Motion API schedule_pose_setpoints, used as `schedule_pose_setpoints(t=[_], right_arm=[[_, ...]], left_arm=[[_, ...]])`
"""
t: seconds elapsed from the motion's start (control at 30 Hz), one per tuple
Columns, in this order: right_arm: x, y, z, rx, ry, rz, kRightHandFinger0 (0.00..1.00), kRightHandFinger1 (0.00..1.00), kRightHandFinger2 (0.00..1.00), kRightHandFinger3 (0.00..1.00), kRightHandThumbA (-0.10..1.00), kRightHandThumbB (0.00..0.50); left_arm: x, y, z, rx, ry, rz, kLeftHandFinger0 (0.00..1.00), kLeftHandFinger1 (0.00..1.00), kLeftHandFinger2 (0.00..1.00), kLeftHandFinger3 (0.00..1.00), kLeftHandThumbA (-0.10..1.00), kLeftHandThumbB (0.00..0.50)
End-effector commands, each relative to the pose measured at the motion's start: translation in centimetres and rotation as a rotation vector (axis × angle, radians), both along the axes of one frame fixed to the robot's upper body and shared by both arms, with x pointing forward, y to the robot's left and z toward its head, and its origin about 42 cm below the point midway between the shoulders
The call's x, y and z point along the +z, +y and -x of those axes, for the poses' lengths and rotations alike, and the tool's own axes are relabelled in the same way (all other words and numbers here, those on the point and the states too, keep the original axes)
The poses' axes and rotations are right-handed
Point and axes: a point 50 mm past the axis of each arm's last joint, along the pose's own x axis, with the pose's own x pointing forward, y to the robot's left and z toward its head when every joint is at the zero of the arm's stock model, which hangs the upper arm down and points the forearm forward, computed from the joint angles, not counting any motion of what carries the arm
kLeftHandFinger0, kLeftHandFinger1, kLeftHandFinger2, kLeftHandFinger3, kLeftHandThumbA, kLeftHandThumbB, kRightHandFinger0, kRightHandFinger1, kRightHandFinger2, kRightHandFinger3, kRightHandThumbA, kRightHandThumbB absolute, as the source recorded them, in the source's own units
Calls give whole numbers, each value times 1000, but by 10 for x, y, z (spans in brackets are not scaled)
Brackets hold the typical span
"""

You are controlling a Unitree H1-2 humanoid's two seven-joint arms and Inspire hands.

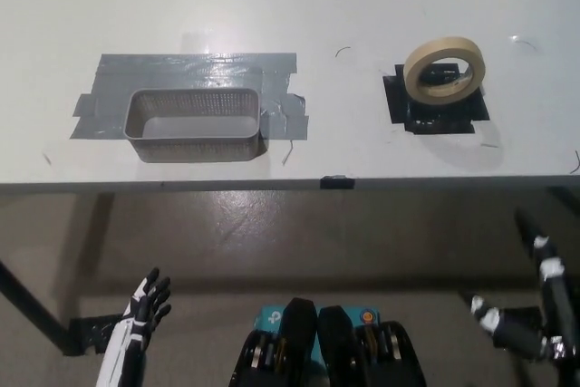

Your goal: The robot picks the tape placed on the black area with right hand and places it in the small grey container.

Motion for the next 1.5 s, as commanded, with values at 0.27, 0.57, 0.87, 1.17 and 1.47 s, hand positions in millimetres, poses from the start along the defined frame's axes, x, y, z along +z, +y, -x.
schedule_pose_setpoints(t=[0.27, 0.57, 0.87, 1.17, 1.47], right_arm=[[106, -8, -75, -77, -208, 340, 1000, 1000, 1000, 1000, 764, 215], [155, -1, -176, -162, -148, 583, 1000, 1000, 1000, 1000, 665, 321], [167, 10, -227, -222, -66, 788, 1000, 1000, 1000, 1000, 829, 420], [160, 23, -257, -235, 20, 850, 1000, 1000, 1000, 1000, 820, 459], [155, 30, -272, -255, 46, 884, 1000, 1000, 1000, 1000, 888, 456]], left_arm=[[38, -14, -21, -12, -125, 10, 1000, 1000, 1000, 1000, 948, 87], [29, -10, -20, -13, -98, -5, 1000, 1000, 1000, 1000, 977, 73], [26, -6, -22, -12, -84, -26, 1000, 1000, 1000, 1000, 988, 92], [26, -4, -21, -16, -82, -40, 1000, 1000, 1000, 1000, 980, 78], [26, -4, -20, -23, -78, -49, 1000, 1000, 1000, 1000, 983, 82]])
